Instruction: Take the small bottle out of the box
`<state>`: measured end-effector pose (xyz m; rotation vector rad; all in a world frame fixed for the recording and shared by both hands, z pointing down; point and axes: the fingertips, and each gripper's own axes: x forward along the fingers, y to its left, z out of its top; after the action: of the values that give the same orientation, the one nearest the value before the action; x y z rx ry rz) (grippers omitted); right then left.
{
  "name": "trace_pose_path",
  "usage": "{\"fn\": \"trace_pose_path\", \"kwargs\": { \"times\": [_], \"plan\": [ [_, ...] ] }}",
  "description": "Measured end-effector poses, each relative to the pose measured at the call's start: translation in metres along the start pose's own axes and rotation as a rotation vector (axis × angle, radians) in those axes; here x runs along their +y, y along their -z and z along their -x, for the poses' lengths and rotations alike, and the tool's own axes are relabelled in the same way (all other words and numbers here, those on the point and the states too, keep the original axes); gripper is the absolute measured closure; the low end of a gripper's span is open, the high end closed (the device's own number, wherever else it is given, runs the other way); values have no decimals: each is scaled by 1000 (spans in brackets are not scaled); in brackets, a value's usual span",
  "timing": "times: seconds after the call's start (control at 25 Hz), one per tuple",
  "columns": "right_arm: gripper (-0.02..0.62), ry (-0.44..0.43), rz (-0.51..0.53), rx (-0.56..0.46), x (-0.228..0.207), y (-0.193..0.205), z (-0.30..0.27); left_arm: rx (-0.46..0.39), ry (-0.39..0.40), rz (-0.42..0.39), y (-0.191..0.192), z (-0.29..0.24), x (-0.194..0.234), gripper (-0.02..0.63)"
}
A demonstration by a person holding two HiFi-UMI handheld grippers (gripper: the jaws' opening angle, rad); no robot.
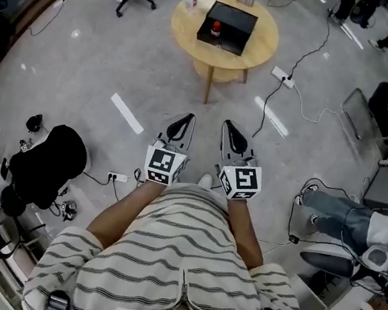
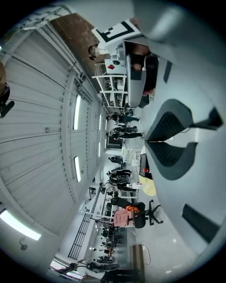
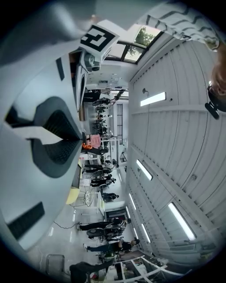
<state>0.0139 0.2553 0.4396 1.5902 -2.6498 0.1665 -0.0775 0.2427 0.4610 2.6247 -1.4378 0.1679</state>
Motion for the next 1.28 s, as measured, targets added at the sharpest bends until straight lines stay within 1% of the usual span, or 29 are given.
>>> {"fn": "trace_pose_path", "kwargs": {
  "times": [0.2,0.44,0.56,0.68,0.92,1.12,1.28],
  "plan": [
    [584,-19,-7,8,-14,2,4,8,-4,-4,0,-9,-14,584],
    [584,-62,-5,-2,-37,1,8,9,-31,-4,-1,-29,-29,583],
    [584,-72,-9,0,-52,5,14,14,-44,0,5,-38,-43,583],
    [584,-88,-10,6,-59,9,16,35,-64,9,16,-37,-50,583],
    [584,-98,-21,20,-70,18,9,55,-91,24,23,-48,-44,583],
    [584,-101,-24,35,-83,23,-22,66,-68,10,27,-77,-31,583],
    [584,-94,-17,48,-98,21,-56,62,-68,17,22,-108,-5,583]
  ]
}}
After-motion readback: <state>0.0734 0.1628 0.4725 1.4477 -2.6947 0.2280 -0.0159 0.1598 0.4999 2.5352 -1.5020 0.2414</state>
